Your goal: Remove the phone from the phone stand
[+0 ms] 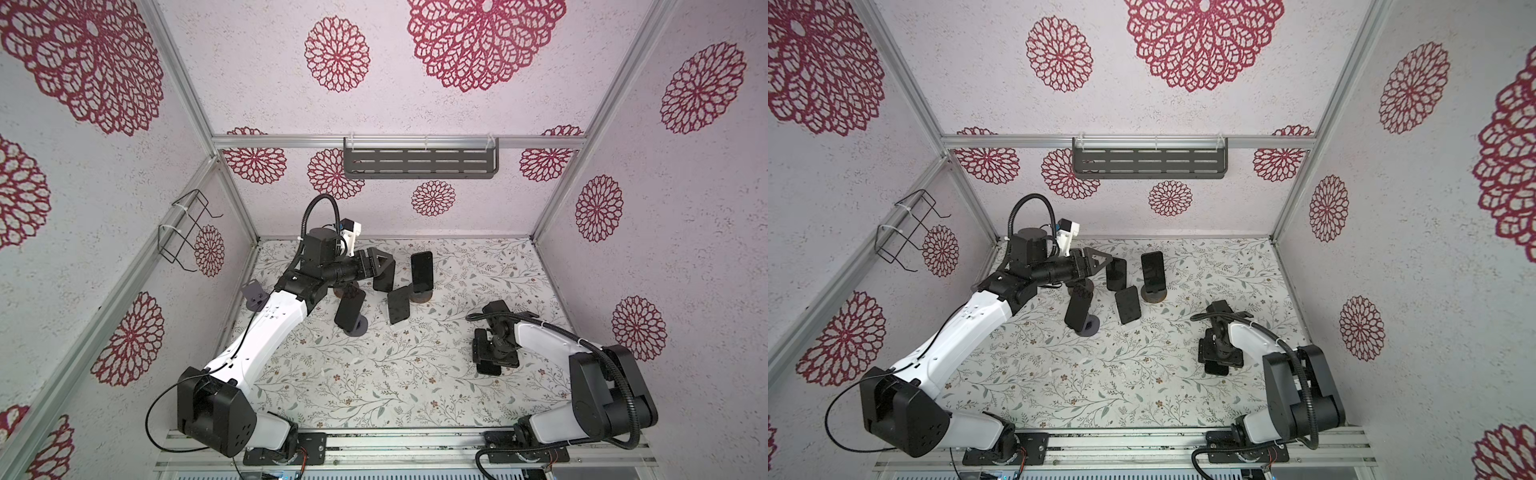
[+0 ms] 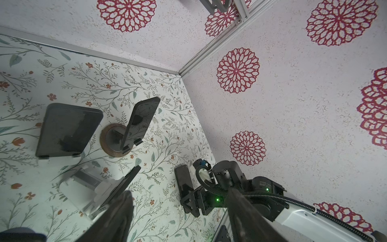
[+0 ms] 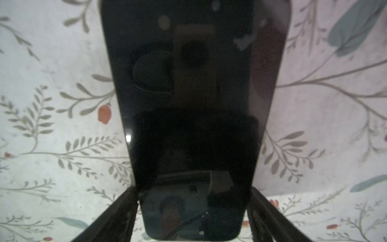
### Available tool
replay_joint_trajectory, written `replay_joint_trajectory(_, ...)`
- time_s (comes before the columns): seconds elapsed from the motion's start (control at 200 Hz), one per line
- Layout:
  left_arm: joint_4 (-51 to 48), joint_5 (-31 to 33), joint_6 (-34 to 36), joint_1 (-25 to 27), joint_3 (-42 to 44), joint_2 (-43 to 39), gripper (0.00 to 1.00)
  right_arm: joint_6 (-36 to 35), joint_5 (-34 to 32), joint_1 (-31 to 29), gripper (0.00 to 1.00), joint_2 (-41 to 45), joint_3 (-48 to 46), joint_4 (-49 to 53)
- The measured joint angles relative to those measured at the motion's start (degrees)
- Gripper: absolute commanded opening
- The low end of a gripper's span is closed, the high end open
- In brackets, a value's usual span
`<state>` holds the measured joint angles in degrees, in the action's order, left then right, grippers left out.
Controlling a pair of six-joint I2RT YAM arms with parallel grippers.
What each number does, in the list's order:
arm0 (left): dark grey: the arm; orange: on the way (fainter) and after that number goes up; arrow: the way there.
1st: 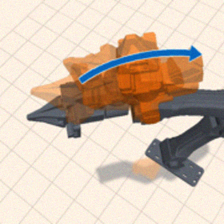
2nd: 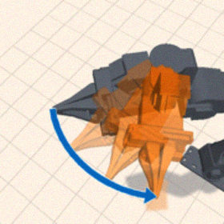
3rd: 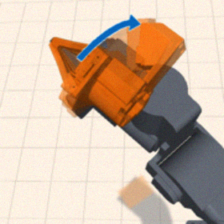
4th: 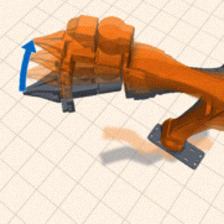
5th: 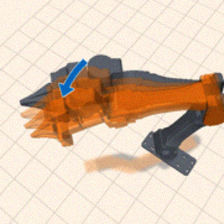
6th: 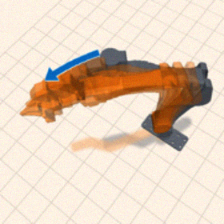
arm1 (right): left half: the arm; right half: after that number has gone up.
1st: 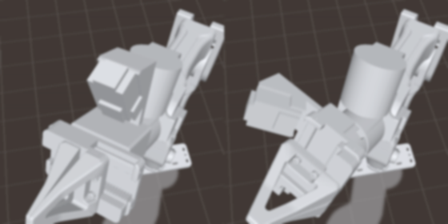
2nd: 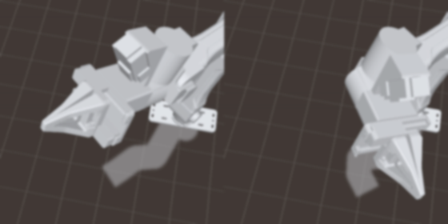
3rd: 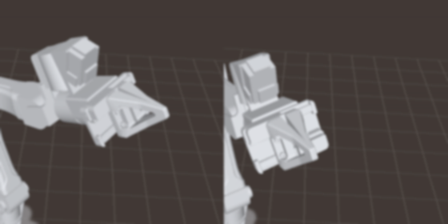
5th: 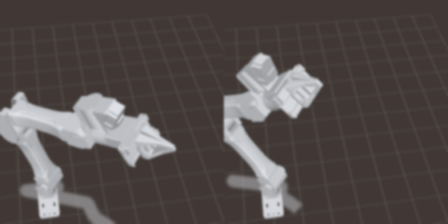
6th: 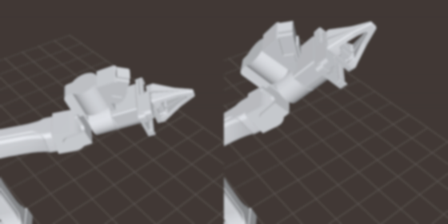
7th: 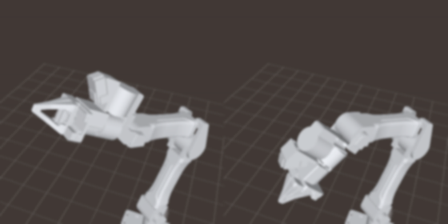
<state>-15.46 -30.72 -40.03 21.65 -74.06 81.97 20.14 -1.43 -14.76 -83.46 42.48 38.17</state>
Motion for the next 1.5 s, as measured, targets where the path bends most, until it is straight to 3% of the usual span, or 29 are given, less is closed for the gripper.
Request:
replay_joint_trajectory(0.355,-6.38,1.95,5.16,-2.47,-0.04,-2.03,0.76,-0.63,-0.17,0.0,0.86,0.46,8.46,7.17)
replay_joint_trajectory(0.545,-11.54,5.14,8.44,-5.55,-1.05,-2.58,0.76,-0.39,3.48,0.0,0.87,3.06,14.01,8.22)
replay_joint_trajectory(0.6,-13.2,7.67,9.79,-6.27,-1.51,-2.58,0.8,0.02,4.61,0.0,0.87,3.85,16.06,8.2)
replay_joint_trajectory(0.721,-16.09,15.45,12.79,-6.99,-2.21,-2.45,0.98,1.05,6.47,-0.02,0.87,5.4,20.13,7.87)
replay_joint_trajectory(0.781,-16.55,19.69,14.16,-7.15,-2.54,-1.84,0.98,1.99,7.37,-0.04,0.87,6.19,21.42,7.48)
replay_joint_trajectory(1.011,-12.26,28.39,18.23,-7.69,-3.08,5.97,0.97,4.55,10.75,-0.13,0.88,8.55,22.43,6.23)
replay_joint_trajectory(1.236,-8.26,28.96,21.0,-9.51,-6.21,16.02,0.97,3.87,11.3,-0.13,0.88,11.39,20.9,5.25)
replay_joint_trajectory(1.501,-6.05,31.87,23.28,-9.9,-9.84,20.85,0.97,3.69,11.78,-0.11,0.89,11.89,17.86,3.39)
